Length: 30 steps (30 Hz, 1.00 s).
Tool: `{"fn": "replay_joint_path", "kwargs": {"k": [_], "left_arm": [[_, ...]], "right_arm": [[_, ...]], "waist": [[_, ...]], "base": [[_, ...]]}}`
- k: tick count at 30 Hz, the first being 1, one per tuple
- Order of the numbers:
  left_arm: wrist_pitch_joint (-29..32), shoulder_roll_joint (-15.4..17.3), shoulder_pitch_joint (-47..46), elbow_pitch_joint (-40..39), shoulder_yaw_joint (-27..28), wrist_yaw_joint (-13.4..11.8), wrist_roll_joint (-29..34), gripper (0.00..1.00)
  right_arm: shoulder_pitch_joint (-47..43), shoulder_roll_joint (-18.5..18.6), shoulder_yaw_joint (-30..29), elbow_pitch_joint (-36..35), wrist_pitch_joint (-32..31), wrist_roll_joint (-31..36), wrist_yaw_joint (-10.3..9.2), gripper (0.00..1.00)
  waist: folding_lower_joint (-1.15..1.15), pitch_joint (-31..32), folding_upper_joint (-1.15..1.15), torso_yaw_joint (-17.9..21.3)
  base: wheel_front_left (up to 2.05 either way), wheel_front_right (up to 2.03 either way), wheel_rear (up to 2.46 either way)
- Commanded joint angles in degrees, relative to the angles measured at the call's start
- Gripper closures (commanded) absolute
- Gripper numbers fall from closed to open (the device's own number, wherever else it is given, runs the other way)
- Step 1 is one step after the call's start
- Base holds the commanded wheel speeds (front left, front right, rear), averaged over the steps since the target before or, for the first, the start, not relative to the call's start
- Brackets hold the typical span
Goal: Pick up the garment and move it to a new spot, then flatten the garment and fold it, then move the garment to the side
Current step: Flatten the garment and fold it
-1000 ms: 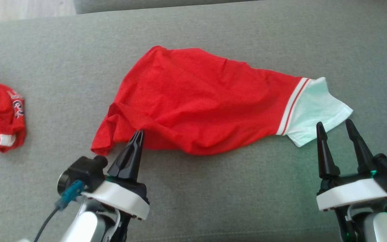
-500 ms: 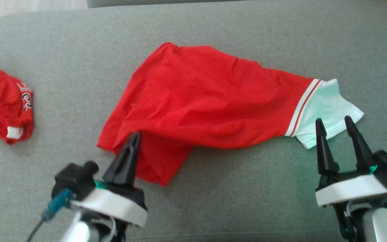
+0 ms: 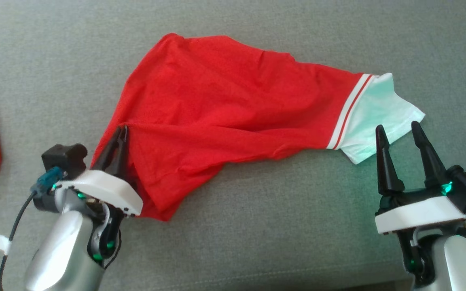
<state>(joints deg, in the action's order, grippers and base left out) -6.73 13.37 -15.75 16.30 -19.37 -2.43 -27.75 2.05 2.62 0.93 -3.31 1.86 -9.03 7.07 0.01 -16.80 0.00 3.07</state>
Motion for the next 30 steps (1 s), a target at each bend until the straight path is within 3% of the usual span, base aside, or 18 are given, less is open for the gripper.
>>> {"fn": "replay_joint_path", "kwargs": {"k": [1,6,17,30], "left_arm": [[-0.97,0.74,-2.79,0.29,2.46,0.47,-0.24,0.0],[-4.06,0.32,-3.7,4.01,2.36,0.01,0.71,0.0],[-8.02,0.13,2.46,-4.88,4.29,-7.24,6.18,0.0],[-7.85,0.83,12.44,-13.91,1.27,-8.87,9.71,0.0]], "right_arm": [[1.65,0.26,1.43,-1.6,0.83,-0.48,0.42,0.0],[2.55,0.26,1.39,-1.13,1.42,0.17,0.42,0.0],[2.46,0.32,0.22,-0.65,1.32,2.8,0.42,0.0],[-2.32,0.69,0.34,-1.58,-0.8,4.08,0.42,0.0]], "waist": [[-0.01,-0.61,0.0,0.51],[-0.01,-0.58,0.0,0.44],[-0.01,3.43,0.0,-1.75],[-0.01,9.58,0.0,-3.17]], "base": [[0.0,0.0,0.0],[0.0,0.0,0.0],[0.0,0.0,0.0],[0.0,0.0,0.0]]}}
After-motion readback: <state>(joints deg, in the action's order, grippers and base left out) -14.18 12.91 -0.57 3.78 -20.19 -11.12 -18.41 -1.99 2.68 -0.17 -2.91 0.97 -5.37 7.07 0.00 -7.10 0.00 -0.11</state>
